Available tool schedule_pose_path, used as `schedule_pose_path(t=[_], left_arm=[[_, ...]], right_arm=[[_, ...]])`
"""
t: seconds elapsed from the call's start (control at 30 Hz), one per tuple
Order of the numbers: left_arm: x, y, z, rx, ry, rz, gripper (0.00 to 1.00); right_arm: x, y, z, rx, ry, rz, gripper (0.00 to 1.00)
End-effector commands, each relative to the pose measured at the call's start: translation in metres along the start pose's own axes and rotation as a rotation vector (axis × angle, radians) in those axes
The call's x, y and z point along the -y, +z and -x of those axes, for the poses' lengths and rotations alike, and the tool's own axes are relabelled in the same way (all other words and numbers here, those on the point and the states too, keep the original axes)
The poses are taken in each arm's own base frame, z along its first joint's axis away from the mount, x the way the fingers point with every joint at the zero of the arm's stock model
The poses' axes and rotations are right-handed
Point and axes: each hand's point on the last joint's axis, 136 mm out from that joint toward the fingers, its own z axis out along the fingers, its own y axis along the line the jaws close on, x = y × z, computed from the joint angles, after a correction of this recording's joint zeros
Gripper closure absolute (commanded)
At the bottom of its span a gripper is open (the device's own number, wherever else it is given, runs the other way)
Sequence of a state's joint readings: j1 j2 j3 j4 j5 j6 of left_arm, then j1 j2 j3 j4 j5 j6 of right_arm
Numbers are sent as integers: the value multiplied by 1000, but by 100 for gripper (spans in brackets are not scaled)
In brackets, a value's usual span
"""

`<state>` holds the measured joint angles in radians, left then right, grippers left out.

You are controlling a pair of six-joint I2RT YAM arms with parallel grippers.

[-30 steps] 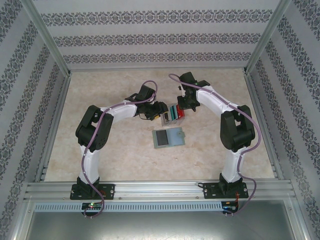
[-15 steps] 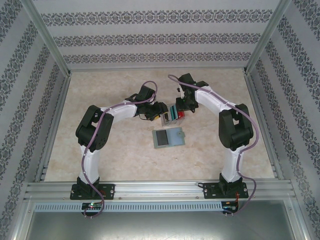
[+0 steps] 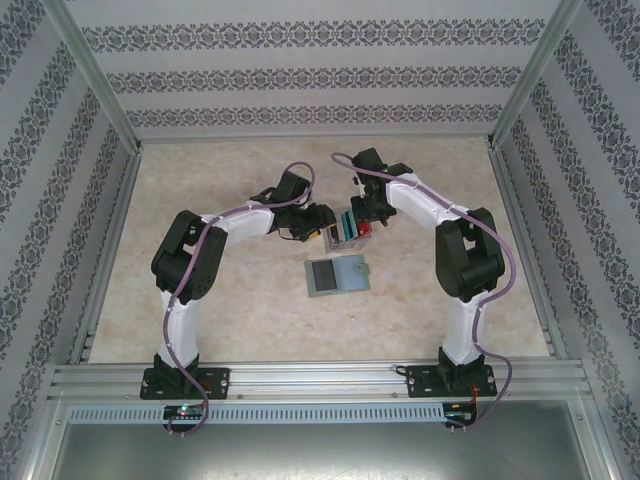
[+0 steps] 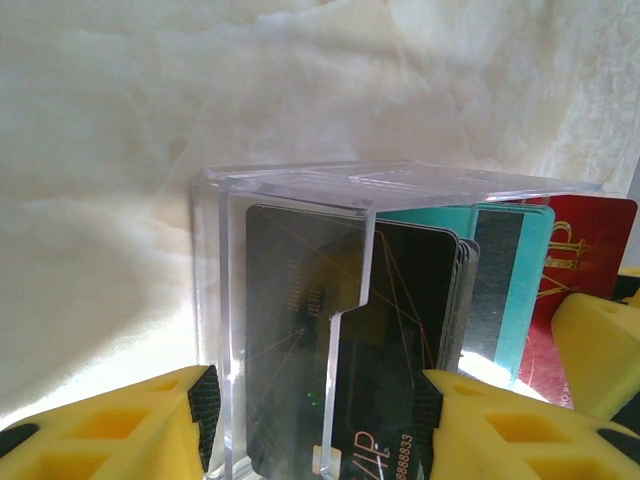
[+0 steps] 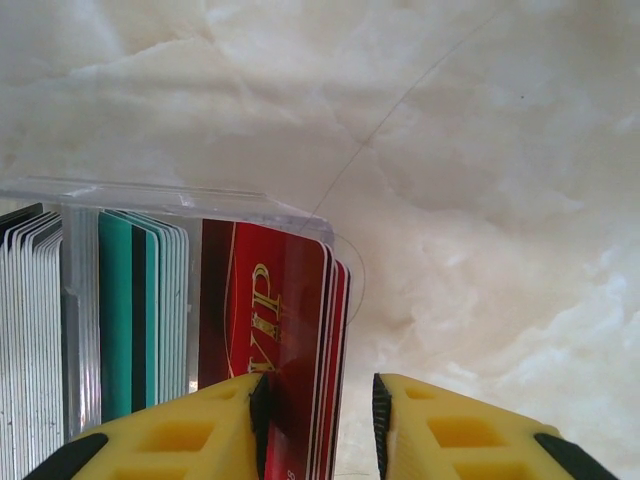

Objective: Put the credit cards into the card holder

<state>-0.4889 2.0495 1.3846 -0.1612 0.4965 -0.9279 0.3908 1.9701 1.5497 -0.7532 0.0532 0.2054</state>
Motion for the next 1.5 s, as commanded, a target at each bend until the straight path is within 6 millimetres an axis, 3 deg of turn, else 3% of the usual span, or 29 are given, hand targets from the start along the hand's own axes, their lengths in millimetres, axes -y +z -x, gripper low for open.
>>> schedule_pose_path(t=[0.0,0.57,0.83,0.93,1.27,1.47], left_arm=[[-9,4,0,-11,-25,11,44],[-9,5,-1,-15,-27,10,44],[-7,5,0,-12,-27,5,44],[-7,4,1,-11,-25,5,44],[-5,-1,1,-3,-17,5,44],[-2,-4,0,-1,-10,0,44]], right_arm=[[7,-20,5,33,-23,-59,66],[8,-28,8,56,-45,-92,71],[6,-22,6,38,-54,-86,88],[7,-24,7,42,-54,-91,87],[6,-49,12,101,-46,-80,91],[1,-50,10,101,-34,-37,94]])
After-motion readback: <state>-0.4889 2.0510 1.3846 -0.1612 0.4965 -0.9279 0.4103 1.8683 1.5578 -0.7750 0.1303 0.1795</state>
